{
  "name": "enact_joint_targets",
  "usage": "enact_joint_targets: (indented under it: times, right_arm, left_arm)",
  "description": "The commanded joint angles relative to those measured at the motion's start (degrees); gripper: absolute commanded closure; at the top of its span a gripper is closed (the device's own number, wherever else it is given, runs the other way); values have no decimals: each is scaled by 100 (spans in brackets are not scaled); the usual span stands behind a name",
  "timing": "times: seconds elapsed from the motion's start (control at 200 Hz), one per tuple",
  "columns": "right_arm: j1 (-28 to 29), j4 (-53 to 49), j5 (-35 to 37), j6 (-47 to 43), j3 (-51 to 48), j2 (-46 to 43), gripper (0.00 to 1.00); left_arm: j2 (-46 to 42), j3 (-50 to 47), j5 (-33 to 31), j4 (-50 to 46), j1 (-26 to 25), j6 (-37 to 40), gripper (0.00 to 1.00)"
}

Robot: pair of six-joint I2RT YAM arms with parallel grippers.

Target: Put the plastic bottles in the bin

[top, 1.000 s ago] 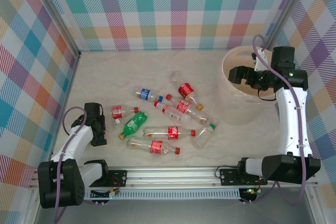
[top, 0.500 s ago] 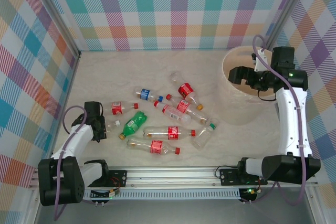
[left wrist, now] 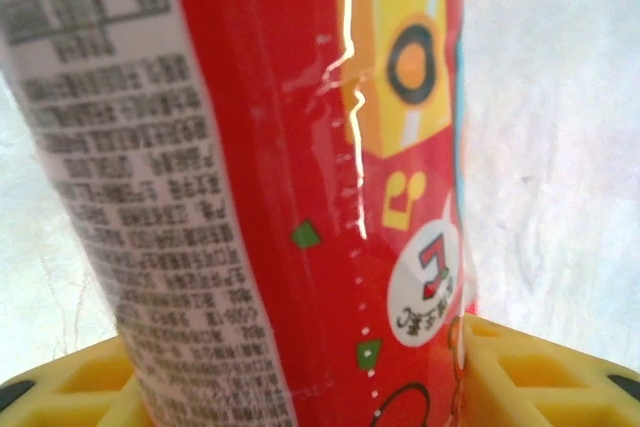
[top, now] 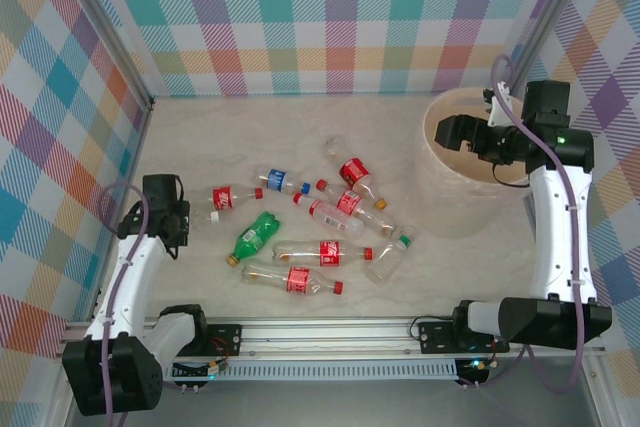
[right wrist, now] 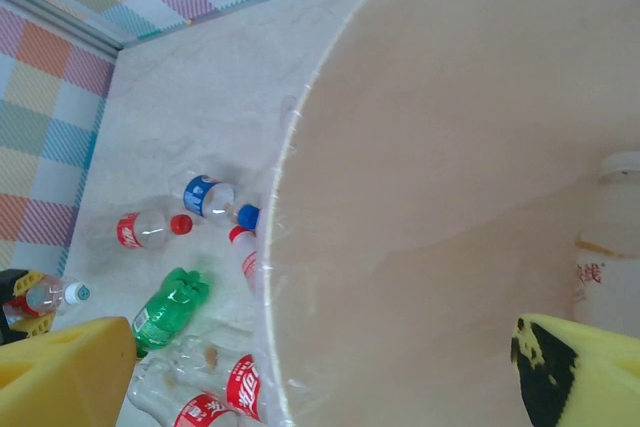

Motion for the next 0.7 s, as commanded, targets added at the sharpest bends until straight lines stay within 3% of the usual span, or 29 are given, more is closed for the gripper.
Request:
enact_joint_targets:
  times: [0.0,0.155,0.305,0.45,0.695]
  right_arm:
    - [133,169,-252,182,275,84,4]
    - [545,445,-71,424,485,194,4]
    - [1271,1089,-37,1010,690,224,4]
    - [2024,1622,-57,1381,929,510,4]
    - [2572,1710,-110,1764,1407,1291,5]
  left_arm:
    - [181,567,392,410,-91,1247,44]
    - [1121,1826,639,394,-501,2650,44]
    - [1666,2218,1028,1432,-1453,3207,45]
    - [2323,2376,2230,2918,-2216,3651,48]
    - [2906,2589,3886,4145,-3003,4520,51]
